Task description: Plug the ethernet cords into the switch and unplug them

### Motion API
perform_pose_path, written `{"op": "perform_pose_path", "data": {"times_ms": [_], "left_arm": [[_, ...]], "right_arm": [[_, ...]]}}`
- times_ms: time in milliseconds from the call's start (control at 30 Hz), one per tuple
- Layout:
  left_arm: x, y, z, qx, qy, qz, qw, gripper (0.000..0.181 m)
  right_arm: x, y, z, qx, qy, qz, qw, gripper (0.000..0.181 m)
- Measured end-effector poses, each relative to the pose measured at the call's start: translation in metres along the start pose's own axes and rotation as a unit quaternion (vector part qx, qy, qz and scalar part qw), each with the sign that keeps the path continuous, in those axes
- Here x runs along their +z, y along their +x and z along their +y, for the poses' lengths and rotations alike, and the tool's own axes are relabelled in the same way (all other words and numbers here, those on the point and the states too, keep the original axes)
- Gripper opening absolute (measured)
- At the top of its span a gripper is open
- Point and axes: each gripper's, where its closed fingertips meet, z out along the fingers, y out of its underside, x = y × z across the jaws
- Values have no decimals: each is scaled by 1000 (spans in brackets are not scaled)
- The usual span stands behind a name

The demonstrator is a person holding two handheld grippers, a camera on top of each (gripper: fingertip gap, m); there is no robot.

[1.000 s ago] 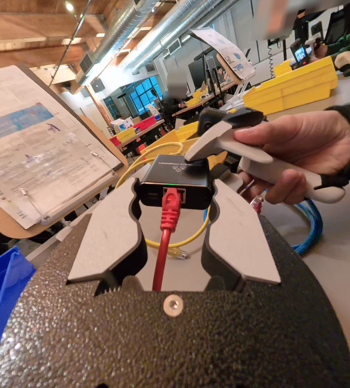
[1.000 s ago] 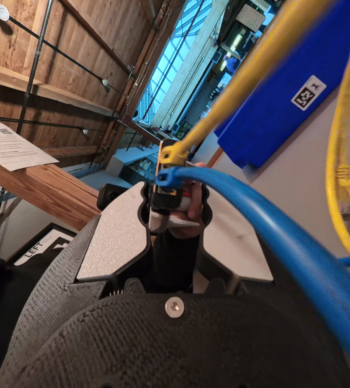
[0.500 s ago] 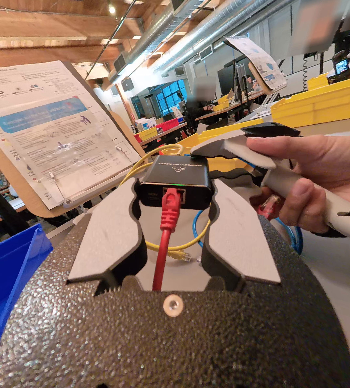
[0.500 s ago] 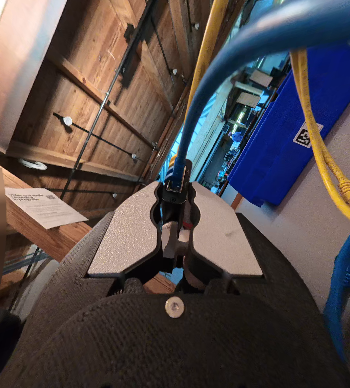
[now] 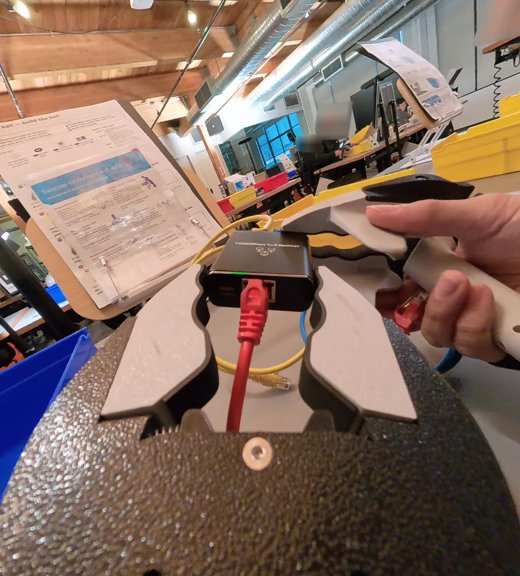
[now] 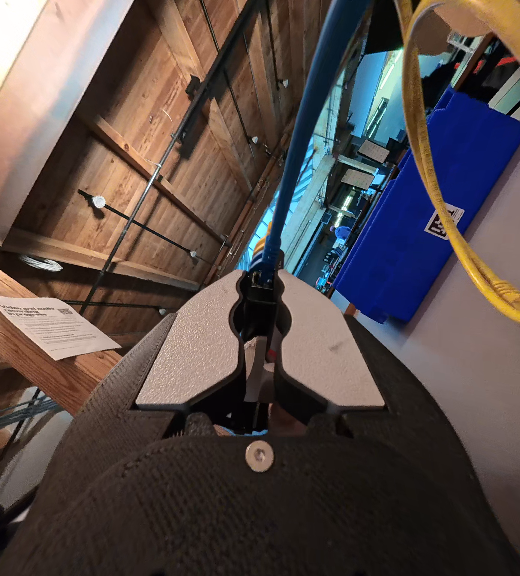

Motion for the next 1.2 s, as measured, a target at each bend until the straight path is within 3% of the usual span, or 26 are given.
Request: {"op": "perform_pose_path", "data": {"times_ms": [400, 700, 833, 1200], "left_arm": [[2, 3, 4, 26, -10, -22, 999, 63], [4, 6, 9, 38, -18, -40, 998, 63], [4, 6, 11, 46, -17, -46, 998, 63], [2, 5, 9, 54, -12, -55, 997, 63]], "right_arm": [[-3, 4, -3, 4, 39, 0, 999, 14], [-5, 9, -3, -23, 19, 0, 1000, 13], [-5, 13, -4, 20, 26, -16, 999, 12], [-4, 10, -4, 20, 48, -24, 998, 13]]}}
